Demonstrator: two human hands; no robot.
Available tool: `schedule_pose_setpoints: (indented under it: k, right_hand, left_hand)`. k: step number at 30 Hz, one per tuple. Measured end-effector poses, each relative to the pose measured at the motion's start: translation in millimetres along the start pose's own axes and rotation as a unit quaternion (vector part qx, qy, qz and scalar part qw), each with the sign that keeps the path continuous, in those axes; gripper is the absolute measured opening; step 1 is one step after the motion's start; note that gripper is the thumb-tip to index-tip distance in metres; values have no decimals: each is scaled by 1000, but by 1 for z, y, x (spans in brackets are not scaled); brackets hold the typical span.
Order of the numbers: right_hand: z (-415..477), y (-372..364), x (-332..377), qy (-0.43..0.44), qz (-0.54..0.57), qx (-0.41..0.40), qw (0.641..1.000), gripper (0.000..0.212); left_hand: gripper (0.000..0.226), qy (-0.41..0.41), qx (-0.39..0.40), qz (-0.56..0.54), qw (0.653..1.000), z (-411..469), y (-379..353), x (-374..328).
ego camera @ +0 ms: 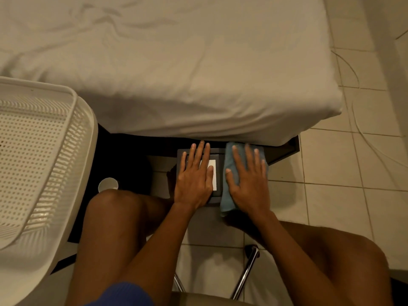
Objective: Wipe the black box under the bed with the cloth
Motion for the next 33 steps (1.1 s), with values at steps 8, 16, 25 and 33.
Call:
schedule_pose_setpoints:
  k: [8,16,25,33]
  right_hand:
    - [-42,-9,3,-37,-23,-31,999,66]
    - [-3,-15,15,23,-33,11,999,64]
    - [-18,-8,5,-71,-18,-46,996,67]
    - [-16,-25,23,-43,-31,-46,998,65]
  left_hand:
    - [57,3,-5,7,1000,3,-1,-2]
    - [58,-27,3,13,1000,3,-2,-5]
    - [55,-10,-13,-8,1000,5,-1,-2]
    - [57,-27,-15,6,1000,5,-5,-2]
Point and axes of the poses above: each hand's wrist, its own z-axis towards the middle knuckle, its own y-axis out of the back of the hand, x = y × z, the point moved 8 cm from there along z, towards the middle knuckle, and after that the axes turned 11 degrees about z, right-handed, at the moved point
